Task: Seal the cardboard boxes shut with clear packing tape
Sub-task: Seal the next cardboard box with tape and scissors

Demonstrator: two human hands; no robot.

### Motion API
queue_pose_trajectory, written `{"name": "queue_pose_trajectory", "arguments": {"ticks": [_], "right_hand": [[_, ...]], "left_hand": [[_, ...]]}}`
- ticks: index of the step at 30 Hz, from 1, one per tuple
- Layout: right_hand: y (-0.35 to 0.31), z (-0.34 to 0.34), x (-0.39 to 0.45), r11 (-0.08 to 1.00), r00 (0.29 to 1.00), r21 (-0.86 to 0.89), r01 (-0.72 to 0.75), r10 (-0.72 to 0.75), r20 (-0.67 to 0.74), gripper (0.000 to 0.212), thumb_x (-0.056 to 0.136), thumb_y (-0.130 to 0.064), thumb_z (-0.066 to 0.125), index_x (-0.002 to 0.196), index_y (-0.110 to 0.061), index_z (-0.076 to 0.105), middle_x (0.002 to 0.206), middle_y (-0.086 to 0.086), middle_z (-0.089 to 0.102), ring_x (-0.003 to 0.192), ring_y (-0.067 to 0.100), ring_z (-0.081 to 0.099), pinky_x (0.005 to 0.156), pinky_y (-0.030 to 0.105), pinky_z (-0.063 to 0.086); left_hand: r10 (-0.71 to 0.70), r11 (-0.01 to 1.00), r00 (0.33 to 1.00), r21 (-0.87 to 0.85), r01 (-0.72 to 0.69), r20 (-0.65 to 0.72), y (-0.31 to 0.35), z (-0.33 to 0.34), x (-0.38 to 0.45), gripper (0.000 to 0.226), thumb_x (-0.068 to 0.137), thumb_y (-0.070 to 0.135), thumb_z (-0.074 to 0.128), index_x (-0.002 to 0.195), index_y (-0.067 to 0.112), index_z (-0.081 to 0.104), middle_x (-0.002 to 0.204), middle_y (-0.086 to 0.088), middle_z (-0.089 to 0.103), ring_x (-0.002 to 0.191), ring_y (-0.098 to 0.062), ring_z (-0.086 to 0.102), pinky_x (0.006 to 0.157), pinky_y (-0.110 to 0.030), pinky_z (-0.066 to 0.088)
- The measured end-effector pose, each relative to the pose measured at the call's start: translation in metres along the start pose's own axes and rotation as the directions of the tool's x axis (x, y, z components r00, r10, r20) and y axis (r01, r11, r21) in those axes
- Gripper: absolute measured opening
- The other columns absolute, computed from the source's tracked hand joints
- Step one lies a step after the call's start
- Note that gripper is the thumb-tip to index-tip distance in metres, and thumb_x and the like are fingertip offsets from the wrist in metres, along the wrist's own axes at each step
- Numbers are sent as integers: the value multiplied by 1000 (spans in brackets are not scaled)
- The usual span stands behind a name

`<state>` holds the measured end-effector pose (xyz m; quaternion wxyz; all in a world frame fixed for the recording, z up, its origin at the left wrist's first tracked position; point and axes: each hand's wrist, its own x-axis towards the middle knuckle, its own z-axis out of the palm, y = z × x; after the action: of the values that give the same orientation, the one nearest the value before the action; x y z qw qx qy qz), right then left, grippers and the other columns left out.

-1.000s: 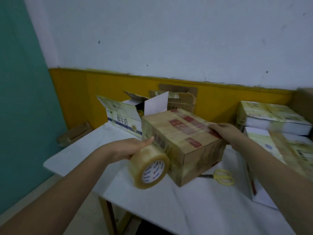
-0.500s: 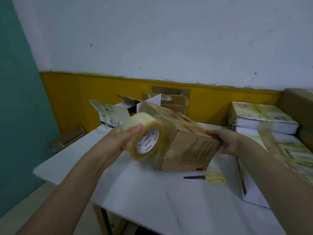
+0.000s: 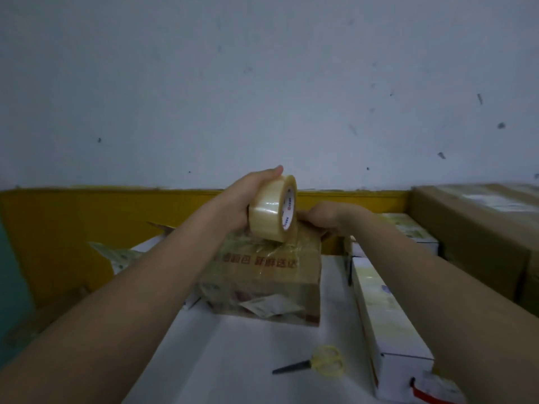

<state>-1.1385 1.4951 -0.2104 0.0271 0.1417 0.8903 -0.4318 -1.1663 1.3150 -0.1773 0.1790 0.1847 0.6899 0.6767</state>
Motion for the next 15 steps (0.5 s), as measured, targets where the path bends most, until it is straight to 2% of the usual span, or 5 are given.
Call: {"name": "queue_pose_trajectory", "arguments": {"ticks": [2,4,7,11,15], "right_hand": [[16,0,8,998,1000,64,15,-14,-21,48,101,-55,43,111,-14,66,105,5,70,97,21,67,89,40,55],[26,8,18,998,991,21,59,-56,-124,50,103,-53,37,109,-14,68,106,8,70,92,21,66,82,36,54],[34,11,38,1000,974,-29,12,-18,-226,51,107,-43,31,122,-5,62,112,17,66,95,30,65,80,37,54],[40,1,52,980,962,-13,-197,191,-195,57,106,-45,33,130,3,52,117,25,62,99,37,66,77,44,59],[42,-3,63,974,963,-26,-223,216,-163,65,104,-51,35,131,5,50,102,27,63,76,37,67,58,41,59]], "left_hand": [[-10,996,1000,-91,9,-21,0,1,13,38,88,46,71,108,13,71,96,-11,76,80,-29,74,88,-45,59],[-13,990,1000,-138,11,-19,-3,4,24,38,89,43,70,113,13,70,103,-12,73,90,-31,70,95,-47,55],[-5,997,1000,-78,4,-12,-4,11,37,39,94,39,64,122,11,65,105,-11,72,92,-27,69,88,-41,56],[-27,997,998,67,24,53,-1,13,38,29,100,32,55,106,6,67,86,-10,76,71,-18,73,65,-29,60],[-35,998,998,56,32,49,0,-13,9,29,95,30,62,105,4,70,88,-14,75,72,-22,72,73,-34,62]]}}
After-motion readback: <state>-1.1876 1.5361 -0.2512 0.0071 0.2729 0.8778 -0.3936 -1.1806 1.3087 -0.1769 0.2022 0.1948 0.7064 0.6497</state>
